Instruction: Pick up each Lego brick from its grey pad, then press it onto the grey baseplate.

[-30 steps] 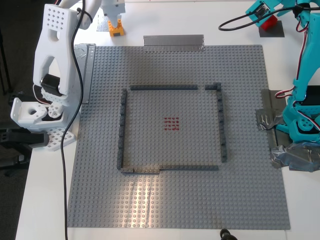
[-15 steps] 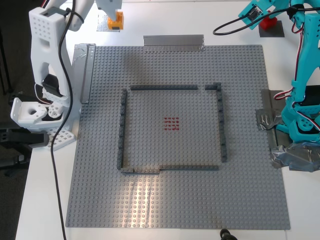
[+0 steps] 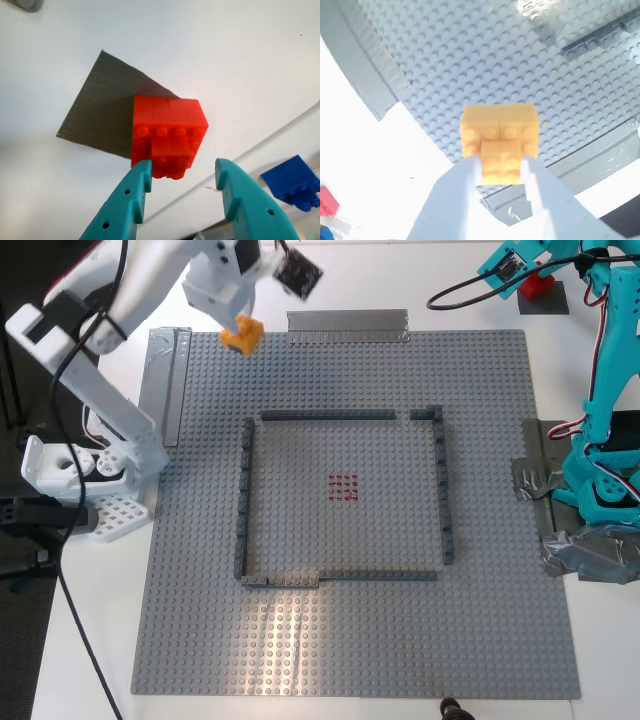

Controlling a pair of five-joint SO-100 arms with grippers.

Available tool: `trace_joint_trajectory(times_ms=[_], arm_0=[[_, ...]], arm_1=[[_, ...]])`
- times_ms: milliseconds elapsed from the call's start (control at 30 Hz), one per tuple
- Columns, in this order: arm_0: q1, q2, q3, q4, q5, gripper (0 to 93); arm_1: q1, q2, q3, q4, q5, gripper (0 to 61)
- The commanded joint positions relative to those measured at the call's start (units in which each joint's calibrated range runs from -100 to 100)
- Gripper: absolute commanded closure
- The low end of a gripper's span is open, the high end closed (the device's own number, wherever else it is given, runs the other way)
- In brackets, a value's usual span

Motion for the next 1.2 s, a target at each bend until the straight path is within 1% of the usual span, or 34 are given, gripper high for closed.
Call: trace_joint_trajectory(times_ms=[0, 67, 267, 367, 500, 567, 667, 800, 933, 1167], arm_0=[[0.47, -1.09, -0.34, 0.51, -0.08, 78.4], [0.76, -1.09, -0.34, 0.51, -0.08, 78.4], [1.49, -0.92, -0.43, 2.79, 0.21, 78.4], [1.71, -0.92, -0.34, 3.12, 0.21, 78.4], [1.78, -0.92, -0.34, 3.12, 0.17, 78.4], [1.78, -0.83, -0.34, 2.79, 0.12, 78.4], [1.78, -0.75, -0.34, 2.55, 0.07, 78.4], [1.56, -0.75, -0.61, 2.55, -0.03, 78.5], [1.42, -0.75, -0.97, 2.47, -0.08, 78.5], [1.42, -0.66, -0.97, 2.39, 0.02, 78.5]], arm_1=[[10.39, -11.43, 5.79, -0.04, -1.95, 61.2], [15.90, -13.66, 9.40, -0.37, -1.03, 61.2], [33.97, -15.72, 17.53, -1.59, -0.88, 61.2], [41.51, -15.89, 19.34, -4.60, -1.51, 61.2], [47.53, -14.95, 19.34, -10.05, -2.00, 61.2], [49.13, -14.00, 19.06, -12.98, -2.10, 61.2], [49.93, -11.26, 17.71, -15.26, -2.39, 61.2], [50.87, -7.39, 16.81, -20.06, -3.91, 61.2], [50.80, -4.99, 19.15, -26.24, -5.67, 61.2], [49.93, -0.44, 19.34, -29.25, -6.40, 61.2]])
